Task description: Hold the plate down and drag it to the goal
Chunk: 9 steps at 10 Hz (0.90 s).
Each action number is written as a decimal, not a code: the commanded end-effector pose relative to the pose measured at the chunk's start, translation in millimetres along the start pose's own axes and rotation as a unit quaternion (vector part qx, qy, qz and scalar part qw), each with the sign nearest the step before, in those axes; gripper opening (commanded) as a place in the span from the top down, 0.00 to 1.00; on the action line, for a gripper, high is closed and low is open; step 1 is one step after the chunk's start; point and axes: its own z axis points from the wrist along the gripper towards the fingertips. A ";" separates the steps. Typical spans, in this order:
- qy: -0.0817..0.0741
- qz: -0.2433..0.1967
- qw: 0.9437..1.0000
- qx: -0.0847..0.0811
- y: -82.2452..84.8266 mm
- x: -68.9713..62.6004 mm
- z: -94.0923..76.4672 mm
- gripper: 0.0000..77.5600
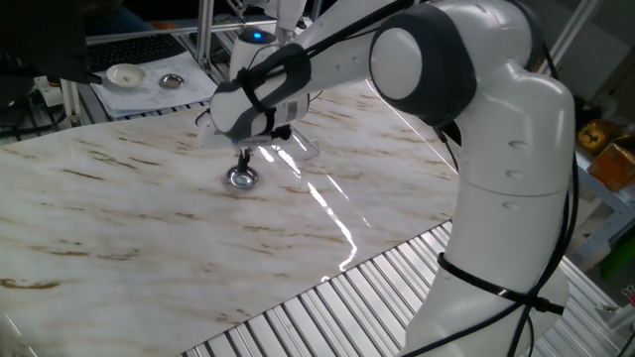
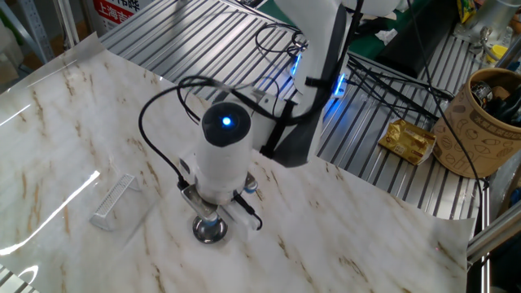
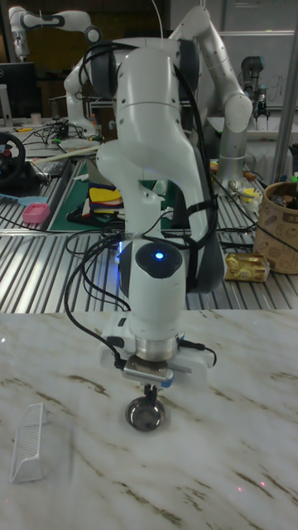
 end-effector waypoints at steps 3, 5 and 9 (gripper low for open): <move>-0.004 -0.015 1.000 -0.002 -4.3 -6.7 10.6 1.00; -0.005 -0.017 1.000 -0.002 -6.6 -8.3 14.1 1.00; -0.011 -0.021 1.000 -0.002 -8.3 -10.2 20.3 1.00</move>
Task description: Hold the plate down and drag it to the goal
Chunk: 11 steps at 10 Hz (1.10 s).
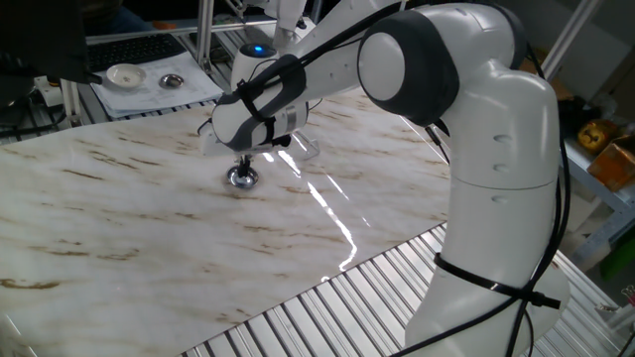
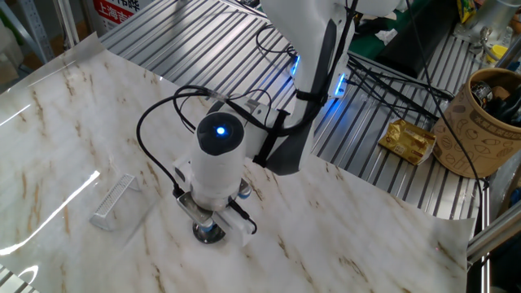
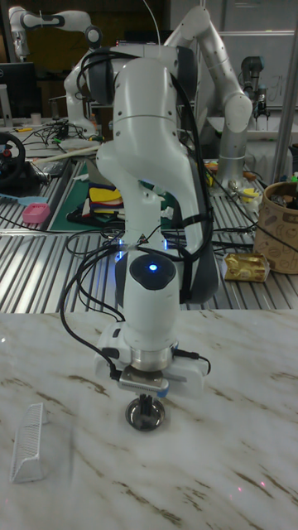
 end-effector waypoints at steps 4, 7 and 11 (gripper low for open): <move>-0.011 -0.007 1.000 0.002 -5.0 -4.2 7.4 1.00; -0.014 -0.011 1.000 0.003 -8.9 -5.9 9.5 1.00; -0.018 -0.016 1.000 0.004 -15.5 -8.3 13.0 1.00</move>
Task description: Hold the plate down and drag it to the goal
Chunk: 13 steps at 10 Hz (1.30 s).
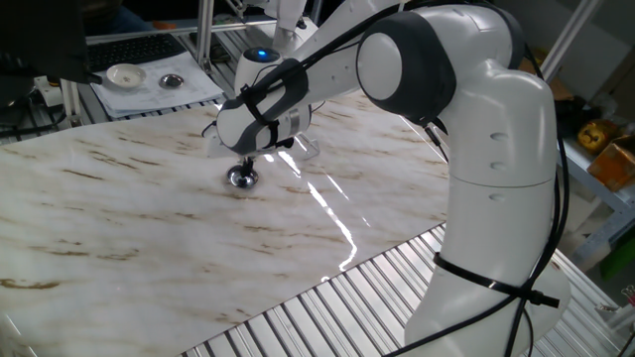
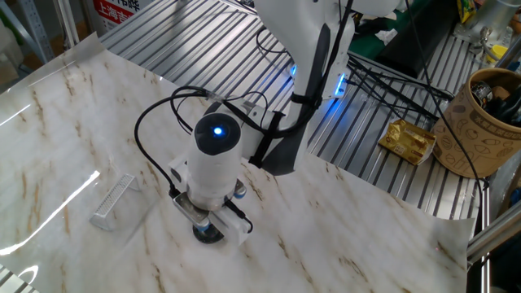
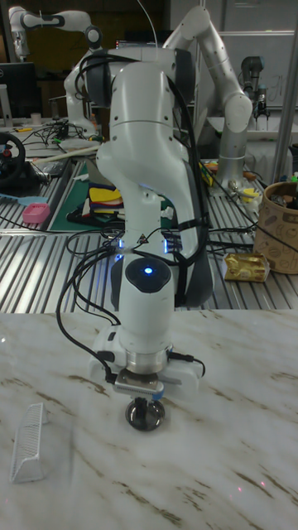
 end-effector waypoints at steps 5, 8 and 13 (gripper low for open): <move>-0.011 -0.008 1.000 0.007 -11.6 -5.4 4.5 1.00; -0.018 -0.017 1.000 0.017 -18.1 -7.2 6.8 1.00; -0.023 -0.024 0.999 0.026 -26.1 -9.9 7.1 1.00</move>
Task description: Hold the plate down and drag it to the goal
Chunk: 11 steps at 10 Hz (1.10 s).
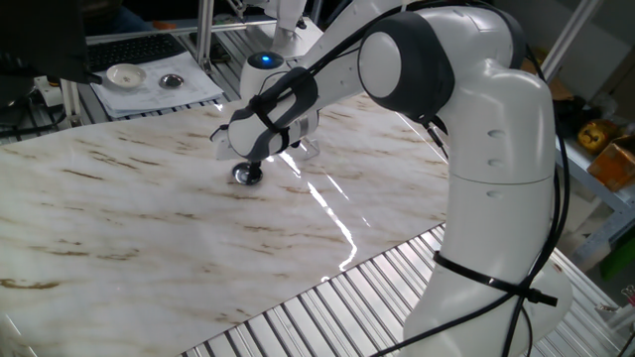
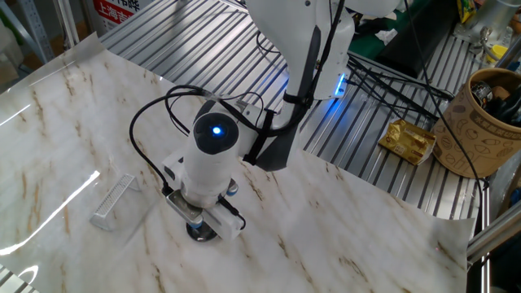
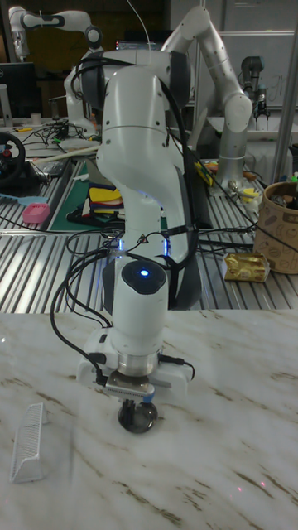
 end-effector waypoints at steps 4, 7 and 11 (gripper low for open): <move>-0.005 -0.013 1.000 0.000 -17.8 -8.7 2.7 1.00; -0.008 -0.021 1.000 0.004 -29.1 -15.2 4.7 1.00; -0.010 -0.027 1.000 0.009 -36.2 -23.4 3.9 1.00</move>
